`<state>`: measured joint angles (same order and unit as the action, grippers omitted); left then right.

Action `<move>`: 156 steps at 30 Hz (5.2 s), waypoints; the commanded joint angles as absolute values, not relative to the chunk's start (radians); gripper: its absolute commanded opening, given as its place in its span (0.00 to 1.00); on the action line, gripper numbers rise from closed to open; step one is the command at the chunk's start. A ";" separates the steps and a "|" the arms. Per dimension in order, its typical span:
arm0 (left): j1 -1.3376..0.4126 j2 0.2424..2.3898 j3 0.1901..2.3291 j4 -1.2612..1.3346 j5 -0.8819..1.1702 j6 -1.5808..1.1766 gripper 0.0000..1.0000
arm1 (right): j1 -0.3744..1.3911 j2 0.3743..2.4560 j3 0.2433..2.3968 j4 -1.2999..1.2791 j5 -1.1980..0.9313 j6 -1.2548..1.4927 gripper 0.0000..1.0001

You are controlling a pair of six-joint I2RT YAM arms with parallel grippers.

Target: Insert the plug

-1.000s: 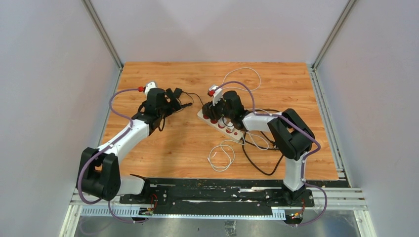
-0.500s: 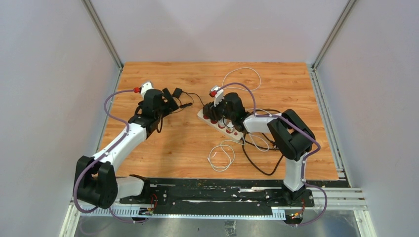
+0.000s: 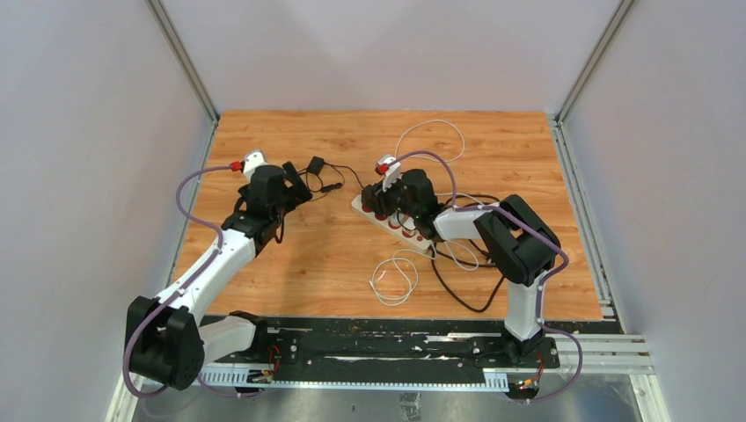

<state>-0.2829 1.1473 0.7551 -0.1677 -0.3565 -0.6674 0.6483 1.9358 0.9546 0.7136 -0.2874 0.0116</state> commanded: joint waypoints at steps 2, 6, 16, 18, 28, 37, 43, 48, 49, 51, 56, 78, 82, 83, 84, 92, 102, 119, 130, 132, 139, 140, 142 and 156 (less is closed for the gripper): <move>-0.276 1.105 0.742 -0.192 -0.392 -0.655 1.00 | 0.704 2.046 0.847 0.219 -0.252 0.036 0.00; -0.277 1.075 0.739 -0.202 -0.400 -0.625 1.00 | 0.707 2.060 0.873 0.154 -0.356 -0.043 0.00; -0.277 0.973 0.708 -0.229 -0.467 -0.592 1.00 | 0.742 2.142 0.890 0.108 -0.350 -0.025 0.00; -0.276 0.951 0.698 -0.230 -0.481 -0.589 1.00 | 0.767 2.159 0.884 0.115 -0.301 -0.038 0.00; -0.276 0.904 0.685 -0.246 -0.499 -0.581 1.00 | 0.757 2.155 0.722 0.290 -0.363 0.087 0.00; -0.276 0.896 0.678 -0.246 -0.507 -0.580 1.00 | 0.754 2.193 0.787 0.278 -0.367 0.083 0.00; -0.277 0.880 0.675 -0.254 -0.522 -0.576 1.00 | 0.752 2.192 0.774 0.330 -0.360 0.072 0.00; -0.277 0.858 0.670 -0.272 -0.523 -0.571 1.00 | 0.754 2.192 0.726 0.315 -0.380 0.079 0.00; -0.276 0.855 0.669 -0.277 -0.524 -0.571 1.00 | 0.754 2.187 0.735 0.295 -0.374 0.074 0.00; -0.276 0.846 0.668 -0.286 -0.529 -0.569 1.00 | 0.755 2.179 0.757 0.268 -0.349 0.067 0.00; -0.276 0.825 0.674 -0.310 -0.543 -0.554 1.00 | 0.754 2.181 0.739 0.345 -0.357 0.078 0.00; -0.276 0.814 0.715 -0.331 -0.465 -0.581 1.00 | 0.753 2.041 0.843 0.228 -0.273 0.013 0.31; -0.277 0.818 0.725 -0.332 -0.449 -0.590 1.00 | 0.753 2.002 0.878 0.209 -0.260 0.024 0.33; -0.276 0.819 0.727 -0.331 -0.443 -0.595 1.00 | 0.754 1.990 0.880 0.214 -0.261 0.027 0.34; -0.277 0.816 0.728 -0.328 -0.439 -0.596 1.00 | 0.754 1.979 0.881 0.218 -0.265 0.027 0.35; -0.277 0.815 0.732 -0.310 -0.418 -0.610 1.00 | 0.754 1.945 0.904 0.225 -0.256 0.027 0.41; -0.277 0.824 0.740 -0.296 -0.434 -0.611 1.00 | 0.755 1.906 0.964 0.238 -0.233 0.067 0.54; -0.276 0.809 0.760 -0.308 -0.446 -0.608 1.00 | 0.753 1.774 1.057 0.125 -0.158 0.104 0.99; -0.277 0.767 0.747 -0.290 -0.436 -0.626 1.00 | 0.756 1.660 1.111 0.005 -0.014 0.154 1.00; -0.277 0.761 0.747 -0.291 -0.436 -0.624 1.00 | 0.756 1.651 1.123 -0.032 -0.024 0.150 1.00; -0.277 0.742 0.782 -0.332 -0.434 -0.601 1.00 | 0.756 1.553 1.156 -0.138 -0.023 0.152 1.00; -0.277 0.738 0.792 -0.347 -0.433 -0.597 1.00 | 0.755 1.520 1.151 -0.150 -0.011 0.153 1.00; -0.276 0.730 0.814 -0.379 -0.430 -0.586 1.00 | 0.753 1.450 1.134 -0.177 0.064 0.158 1.00; -0.277 0.649 0.883 -0.557 -0.509 -0.541 1.00 | 0.287 0.911 0.951 -0.378 0.484 0.256 1.00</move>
